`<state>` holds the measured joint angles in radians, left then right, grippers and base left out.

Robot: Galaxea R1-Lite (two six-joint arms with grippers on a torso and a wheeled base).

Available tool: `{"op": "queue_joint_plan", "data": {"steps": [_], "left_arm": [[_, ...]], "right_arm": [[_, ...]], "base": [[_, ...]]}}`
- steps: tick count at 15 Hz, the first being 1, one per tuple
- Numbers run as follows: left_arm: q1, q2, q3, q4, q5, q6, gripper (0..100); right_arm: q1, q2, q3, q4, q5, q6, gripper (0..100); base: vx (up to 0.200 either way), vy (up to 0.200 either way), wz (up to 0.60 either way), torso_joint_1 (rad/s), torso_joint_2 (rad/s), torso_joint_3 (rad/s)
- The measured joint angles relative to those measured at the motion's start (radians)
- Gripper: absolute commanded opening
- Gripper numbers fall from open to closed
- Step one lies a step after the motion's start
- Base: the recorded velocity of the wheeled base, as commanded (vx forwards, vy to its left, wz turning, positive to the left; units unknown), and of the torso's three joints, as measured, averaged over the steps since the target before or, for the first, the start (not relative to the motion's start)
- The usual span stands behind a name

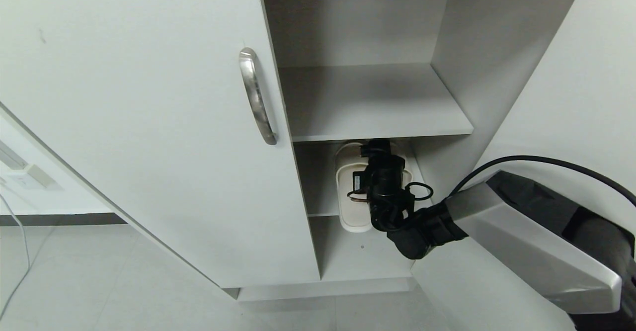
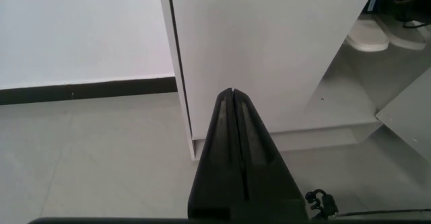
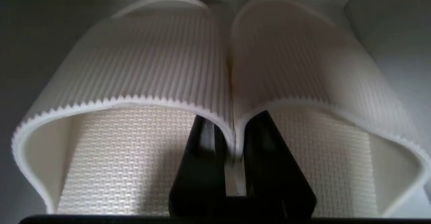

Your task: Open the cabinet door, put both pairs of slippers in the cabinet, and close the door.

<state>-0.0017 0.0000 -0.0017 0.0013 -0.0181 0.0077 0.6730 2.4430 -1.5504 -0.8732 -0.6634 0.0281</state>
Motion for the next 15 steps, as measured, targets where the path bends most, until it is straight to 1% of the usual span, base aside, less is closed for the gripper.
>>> {"op": "queue_joint_plan", "data": {"steps": [5, 14, 15], "left_arm": [[0.000, 0.000, 0.000, 0.000, 0.000, 0.000, 0], [0.000, 0.000, 0.000, 0.000, 0.000, 0.000, 0], [0.000, 0.000, 0.000, 0.000, 0.000, 0.000, 0]], "right_arm": [[-0.023, 0.026, -0.072, 0.029, 0.020, 0.003, 0], [-0.026, 0.032, -0.096, 0.073, 0.022, 0.007, 0], [-0.026, 0.033, -0.098, 0.073, 0.022, 0.007, 100]], "base": [[0.000, 0.000, 0.00, 0.000, 0.00, 0.000], [0.000, 0.000, 0.00, 0.000, 0.00, 0.000], [0.000, 0.000, 0.00, 0.000, 0.00, 0.000]]}}
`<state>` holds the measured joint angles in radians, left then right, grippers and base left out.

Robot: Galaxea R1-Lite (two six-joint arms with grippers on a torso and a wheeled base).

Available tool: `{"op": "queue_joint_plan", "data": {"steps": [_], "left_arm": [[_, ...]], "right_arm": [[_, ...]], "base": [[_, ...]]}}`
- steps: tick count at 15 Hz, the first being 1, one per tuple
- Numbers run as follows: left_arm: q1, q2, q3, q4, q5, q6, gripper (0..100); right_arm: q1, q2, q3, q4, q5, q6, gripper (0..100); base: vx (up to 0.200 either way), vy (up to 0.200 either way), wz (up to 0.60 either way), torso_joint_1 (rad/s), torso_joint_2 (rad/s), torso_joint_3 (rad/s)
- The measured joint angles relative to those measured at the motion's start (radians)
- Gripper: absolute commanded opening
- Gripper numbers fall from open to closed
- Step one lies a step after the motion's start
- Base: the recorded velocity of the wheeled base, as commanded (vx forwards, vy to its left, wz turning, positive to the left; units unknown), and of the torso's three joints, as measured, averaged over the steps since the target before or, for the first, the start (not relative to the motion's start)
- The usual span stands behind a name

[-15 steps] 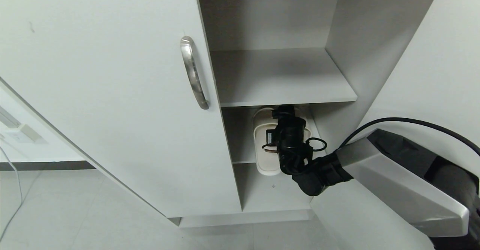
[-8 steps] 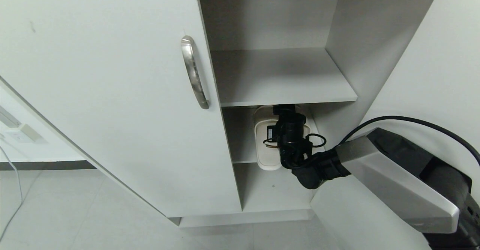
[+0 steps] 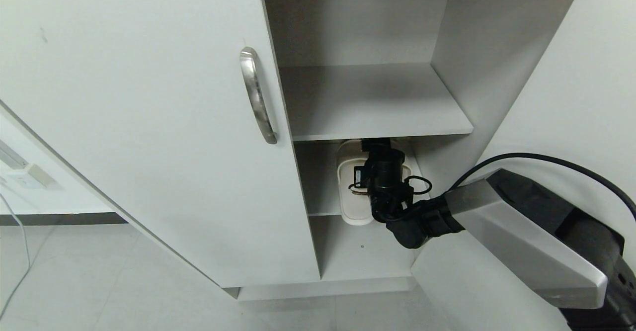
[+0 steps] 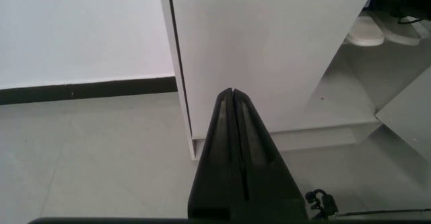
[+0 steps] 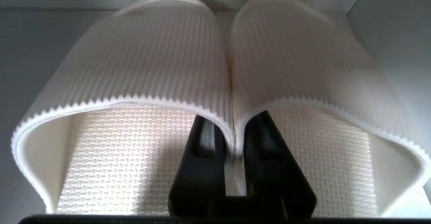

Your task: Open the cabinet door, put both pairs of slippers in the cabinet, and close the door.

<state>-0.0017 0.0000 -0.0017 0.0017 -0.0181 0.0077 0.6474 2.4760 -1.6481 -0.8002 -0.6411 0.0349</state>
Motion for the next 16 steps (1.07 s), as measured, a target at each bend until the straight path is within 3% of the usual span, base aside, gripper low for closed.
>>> {"op": "queue_joint_plan", "data": {"steps": [6, 16], "left_arm": [[0.000, 0.000, 0.000, 0.000, 0.000, 0.000, 0], [0.000, 0.000, 0.000, 0.000, 0.000, 0.000, 0]], "right_arm": [[0.009, -0.001, 0.053, -0.027, -0.001, 0.004, 100], [0.115, -0.220, 0.596, -0.371, -0.011, 0.002, 100]], "base": [[0.000, 0.000, 0.00, 0.000, 0.00, 0.000], [0.000, 0.000, 0.00, 0.000, 0.00, 0.000]]}}
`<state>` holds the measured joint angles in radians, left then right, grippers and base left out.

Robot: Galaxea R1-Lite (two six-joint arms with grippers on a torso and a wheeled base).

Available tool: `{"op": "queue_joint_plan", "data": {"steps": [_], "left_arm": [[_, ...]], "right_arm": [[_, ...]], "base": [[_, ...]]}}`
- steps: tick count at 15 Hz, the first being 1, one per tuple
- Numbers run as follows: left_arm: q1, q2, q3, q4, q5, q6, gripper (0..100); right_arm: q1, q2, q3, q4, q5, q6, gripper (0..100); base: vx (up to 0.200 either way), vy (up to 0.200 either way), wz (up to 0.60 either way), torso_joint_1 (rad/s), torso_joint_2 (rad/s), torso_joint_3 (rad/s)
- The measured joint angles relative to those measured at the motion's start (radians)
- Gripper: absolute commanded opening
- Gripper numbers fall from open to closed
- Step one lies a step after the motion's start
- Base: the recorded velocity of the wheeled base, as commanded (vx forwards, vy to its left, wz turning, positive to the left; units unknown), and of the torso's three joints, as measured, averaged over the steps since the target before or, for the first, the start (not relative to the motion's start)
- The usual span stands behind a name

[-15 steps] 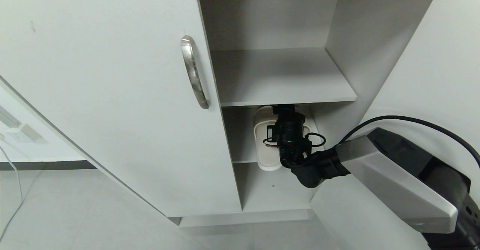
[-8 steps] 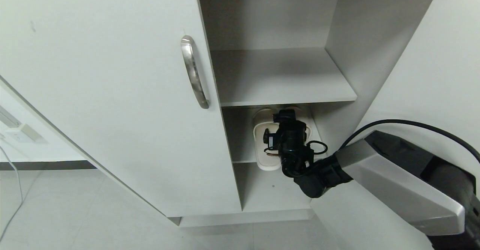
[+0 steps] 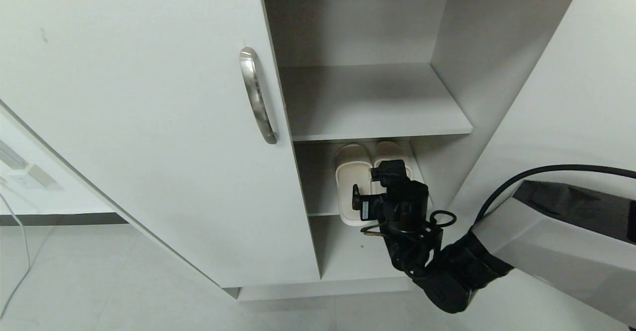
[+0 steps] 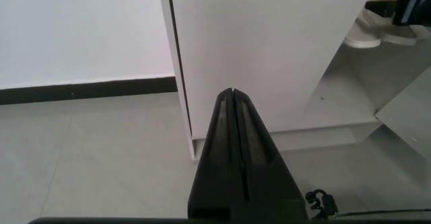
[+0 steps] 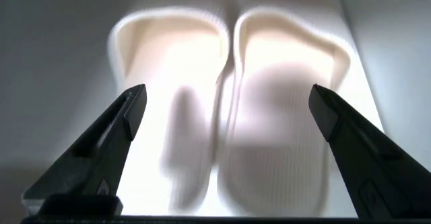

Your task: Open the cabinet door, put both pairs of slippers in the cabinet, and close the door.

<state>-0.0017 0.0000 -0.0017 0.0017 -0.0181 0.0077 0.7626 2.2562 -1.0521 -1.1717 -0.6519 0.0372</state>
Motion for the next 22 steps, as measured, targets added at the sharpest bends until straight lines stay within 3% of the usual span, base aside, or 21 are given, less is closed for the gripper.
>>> {"op": "queue_joint_plan", "data": {"steps": [5, 11, 22], "left_arm": [[0.000, 0.000, 0.000, 0.000, 0.000, 0.000, 0], [0.000, 0.000, 0.000, 0.000, 0.000, 0.000, 0], [0.000, 0.000, 0.000, 0.000, 0.001, 0.000, 0]], "right_arm": [[0.076, -0.094, 0.167, -0.072, 0.000, -0.024, 100], [0.096, -0.117, 0.186, -0.072, 0.000, -0.025, 100], [0.097, -0.141, 0.210, -0.073, 0.000, -0.025, 100]], "base": [[-0.040, 0.000, 0.00, 0.000, 0.00, 0.001], [-0.200, 0.000, 0.00, 0.000, 0.00, 0.001], [0.000, 0.000, 0.00, 0.000, 0.00, 0.000]]}}
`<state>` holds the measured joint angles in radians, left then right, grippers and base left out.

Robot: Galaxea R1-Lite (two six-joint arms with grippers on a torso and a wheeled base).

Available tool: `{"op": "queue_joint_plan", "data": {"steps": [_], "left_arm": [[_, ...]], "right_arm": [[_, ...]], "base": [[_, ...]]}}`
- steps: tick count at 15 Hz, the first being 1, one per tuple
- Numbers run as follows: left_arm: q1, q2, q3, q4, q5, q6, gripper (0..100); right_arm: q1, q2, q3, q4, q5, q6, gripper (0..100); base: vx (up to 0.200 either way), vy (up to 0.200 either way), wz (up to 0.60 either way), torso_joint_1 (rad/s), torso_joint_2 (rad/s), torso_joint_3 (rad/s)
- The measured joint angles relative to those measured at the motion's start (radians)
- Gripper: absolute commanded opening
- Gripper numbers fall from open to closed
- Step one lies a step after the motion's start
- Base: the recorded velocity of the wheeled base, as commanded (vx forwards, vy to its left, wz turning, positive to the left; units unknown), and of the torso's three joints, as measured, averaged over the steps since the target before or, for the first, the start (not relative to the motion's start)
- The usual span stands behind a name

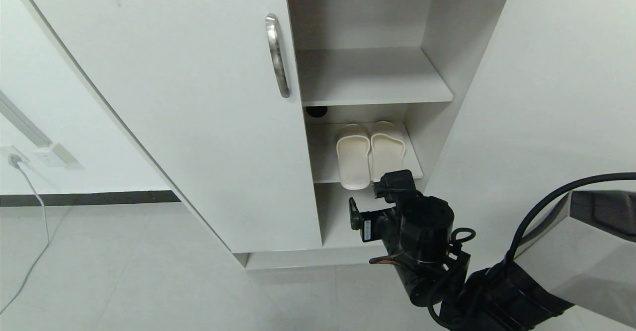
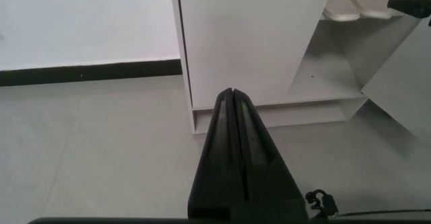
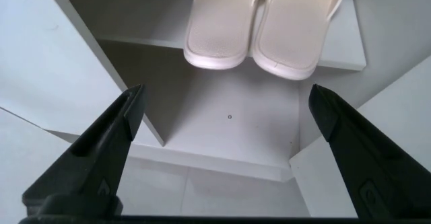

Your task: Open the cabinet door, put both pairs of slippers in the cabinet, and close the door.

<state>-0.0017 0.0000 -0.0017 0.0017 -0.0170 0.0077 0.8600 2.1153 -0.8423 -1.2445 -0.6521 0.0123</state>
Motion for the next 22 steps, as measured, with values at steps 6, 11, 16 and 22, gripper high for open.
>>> {"op": "queue_joint_plan", "data": {"steps": [6, 11, 16, 22], "left_arm": [[0.000, 0.000, 0.000, 0.001, -0.002, 0.000, 0], [0.000, 0.000, 0.000, 0.001, -0.003, 0.000, 0], [0.000, 0.000, 0.000, 0.001, -0.003, 0.001, 0], [0.000, 0.000, 0.000, 0.001, -0.002, 0.003, 0]], "right_arm": [[0.000, -0.011, 0.019, 0.002, 0.000, 0.001, 100], [0.000, -0.011, 0.026, 0.004, 0.000, 0.001, 100], [0.000, -0.011, 0.028, 0.005, 0.001, 0.001, 100], [-0.001, -0.011, 0.041, 0.003, 0.001, 0.003, 100]], "base": [[0.000, 0.000, 0.00, 0.000, 0.00, 0.000], [0.000, 0.000, 0.00, 0.000, 0.00, 0.134], [0.000, 0.000, 0.00, 0.001, 0.00, 0.200], [0.000, 0.000, 0.00, 0.002, 0.00, 0.115]]}}
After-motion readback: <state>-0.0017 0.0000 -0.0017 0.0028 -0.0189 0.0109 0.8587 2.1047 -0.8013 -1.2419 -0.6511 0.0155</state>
